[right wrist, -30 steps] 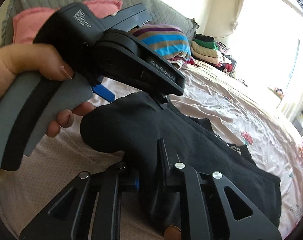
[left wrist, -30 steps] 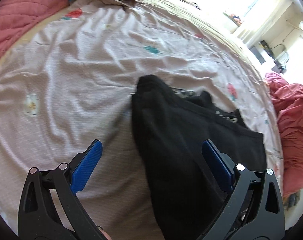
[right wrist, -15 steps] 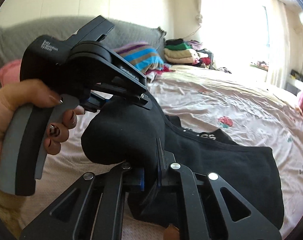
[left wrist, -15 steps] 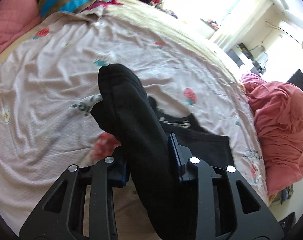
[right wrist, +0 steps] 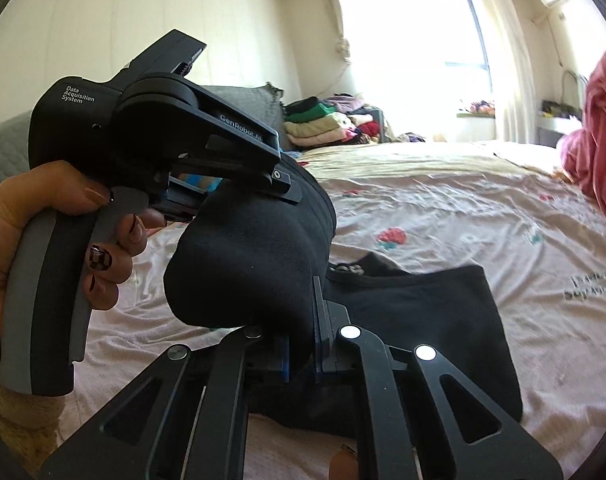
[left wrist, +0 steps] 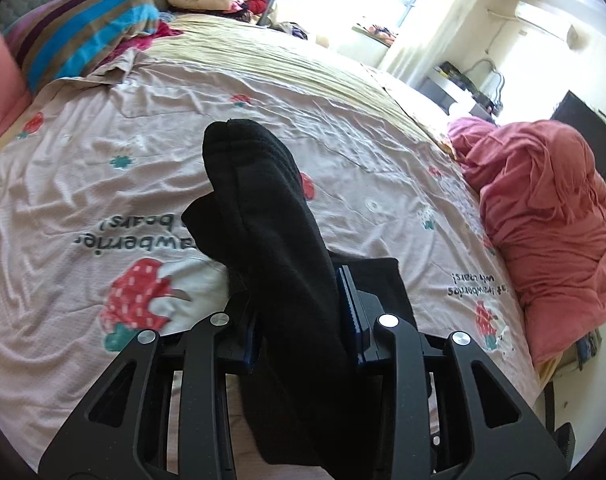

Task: Fold small clothes
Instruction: 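Grasp the sweatshirt edge with both tools and fold it over the other half, then lay the folded half down and open the left tool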

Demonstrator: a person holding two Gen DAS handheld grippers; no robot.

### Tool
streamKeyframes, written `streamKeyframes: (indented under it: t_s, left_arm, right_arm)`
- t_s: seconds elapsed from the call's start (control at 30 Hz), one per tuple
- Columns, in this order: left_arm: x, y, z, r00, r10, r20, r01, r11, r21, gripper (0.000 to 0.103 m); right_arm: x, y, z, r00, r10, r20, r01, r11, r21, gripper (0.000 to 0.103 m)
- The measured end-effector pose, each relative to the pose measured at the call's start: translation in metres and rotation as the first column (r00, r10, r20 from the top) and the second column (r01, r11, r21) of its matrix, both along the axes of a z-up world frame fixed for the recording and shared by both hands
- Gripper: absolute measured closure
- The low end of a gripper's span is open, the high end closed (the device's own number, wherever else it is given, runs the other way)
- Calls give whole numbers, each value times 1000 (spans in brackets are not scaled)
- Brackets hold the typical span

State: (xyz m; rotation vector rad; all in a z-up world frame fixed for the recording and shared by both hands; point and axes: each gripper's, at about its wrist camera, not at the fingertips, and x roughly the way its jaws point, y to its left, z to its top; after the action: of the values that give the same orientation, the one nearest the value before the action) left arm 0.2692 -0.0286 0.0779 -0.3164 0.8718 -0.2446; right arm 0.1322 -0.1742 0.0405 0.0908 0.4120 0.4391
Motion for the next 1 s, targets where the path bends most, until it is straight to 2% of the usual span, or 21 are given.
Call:
streamKeyframes:
  t_s: [0.4, 0.57, 0.63, 0.67, 0.7, 0.77, 0.83, 0.87, 0.93, 1.0]
  left_arm:
    - [13, -65, -25, 996, -62, -67, 66, 996, 57, 78]
    - [20, -82, -41, 992, -69, -109, 76, 995, 59, 76]
    - [24, -86, -47, 989, -72, -127, 80, 995, 56, 72]
    - [25, -87, -50, 988, -74, -137, 81, 995, 49, 63]
    - [26, -88, -54, 987, -69, -148, 75, 996, 37, 47]
    - [24, -86, -56, 986, -65, -152, 65, 998, -3, 36]
    - [18, -83, -55, 989, -81, -126, 72, 995, -70, 34]
    - [15, -81, -52, 991, -76, -109, 67, 995, -79, 34]
    - [8, -74, -45, 995, -74, -69, 67, 994, -87, 33]
    - [5, -66, -41, 998, -47, -44, 44, 997, -60, 33]
  right_arm:
    - [-5, -41, -28, 995, -54, -81, 55, 998, 7, 96]
    - [-2, -53, -43, 984, -58, -167, 63, 998, 30, 95]
    - [1, -58, -49, 977, -59, -205, 69, 997, 42, 95]
    - [4, -63, -53, 971, -60, -231, 74, 996, 52, 95]
    - [6, -66, -56, 966, -58, -251, 77, 995, 65, 94]
    - [10, -74, -62, 955, -52, -291, 82, 992, 93, 93]
    - [14, -80, -68, 941, -51, -334, 91, 990, 106, 90]
    - [15, -82, -70, 935, -52, -350, 95, 990, 108, 86]
    - [18, -89, -76, 917, -49, -395, 107, 986, 126, 79]
    - [21, -98, -80, 896, -16, -443, 100, 981, 166, 73]
